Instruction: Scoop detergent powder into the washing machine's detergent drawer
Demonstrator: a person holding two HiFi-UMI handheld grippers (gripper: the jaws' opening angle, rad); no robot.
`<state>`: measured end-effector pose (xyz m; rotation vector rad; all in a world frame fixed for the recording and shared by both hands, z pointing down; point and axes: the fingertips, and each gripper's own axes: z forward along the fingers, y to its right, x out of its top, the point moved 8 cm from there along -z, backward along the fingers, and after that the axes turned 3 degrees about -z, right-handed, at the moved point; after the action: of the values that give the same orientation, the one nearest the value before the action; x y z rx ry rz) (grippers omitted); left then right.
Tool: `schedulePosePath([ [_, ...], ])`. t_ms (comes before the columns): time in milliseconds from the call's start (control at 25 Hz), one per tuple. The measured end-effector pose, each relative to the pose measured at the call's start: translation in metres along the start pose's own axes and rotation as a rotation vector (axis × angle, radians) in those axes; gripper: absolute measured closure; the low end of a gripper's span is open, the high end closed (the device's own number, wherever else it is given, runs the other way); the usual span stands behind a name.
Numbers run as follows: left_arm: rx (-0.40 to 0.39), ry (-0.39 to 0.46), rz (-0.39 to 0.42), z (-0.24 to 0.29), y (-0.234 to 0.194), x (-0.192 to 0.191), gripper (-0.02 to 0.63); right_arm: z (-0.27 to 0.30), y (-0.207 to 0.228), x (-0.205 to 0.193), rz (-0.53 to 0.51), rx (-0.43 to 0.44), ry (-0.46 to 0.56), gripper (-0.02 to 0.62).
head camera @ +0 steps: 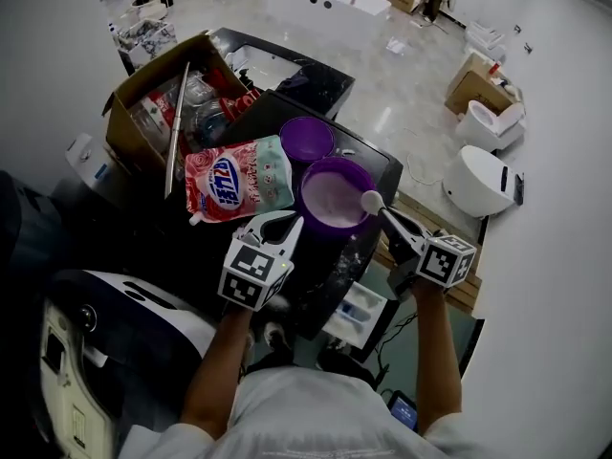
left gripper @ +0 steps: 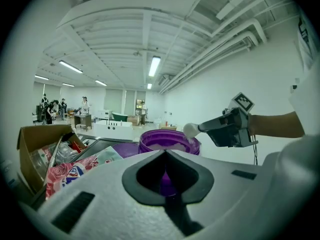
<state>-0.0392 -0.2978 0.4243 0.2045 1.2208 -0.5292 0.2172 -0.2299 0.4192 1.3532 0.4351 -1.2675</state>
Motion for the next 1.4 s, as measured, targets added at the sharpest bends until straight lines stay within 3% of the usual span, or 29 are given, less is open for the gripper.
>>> schedulePosePath([
  [200,-0.012,0.004,-0.019,-0.002,0.008,-0.003,0.597,-0.04,-0.007,-0.008,0.156,-0.027,0.153,0.583],
  [440,0.002,0.021,0.018,-0.007,0.035,0.003,0.597,-0.109,0.005,-0.017,0.17,-0.048,0.246,0.583],
  [720,0.103,0.029,0.017,-0.018,0.083,0.001,0.597,-0.193,0.032,-0.043,0.179,-0.066,0.235,0.583],
  [1120,0.282,0.025,-0.03,-0.048,0.196,-0.031,0.597,-0.262,0.045,-0.069,0.158,0.121,0.158,0.583],
  [1400,0.322,-0.006,-0.047,-0.067,0.235,-0.049,0.597,-0.266,0.033,-0.093,0.144,0.197,0.058,0.583],
])
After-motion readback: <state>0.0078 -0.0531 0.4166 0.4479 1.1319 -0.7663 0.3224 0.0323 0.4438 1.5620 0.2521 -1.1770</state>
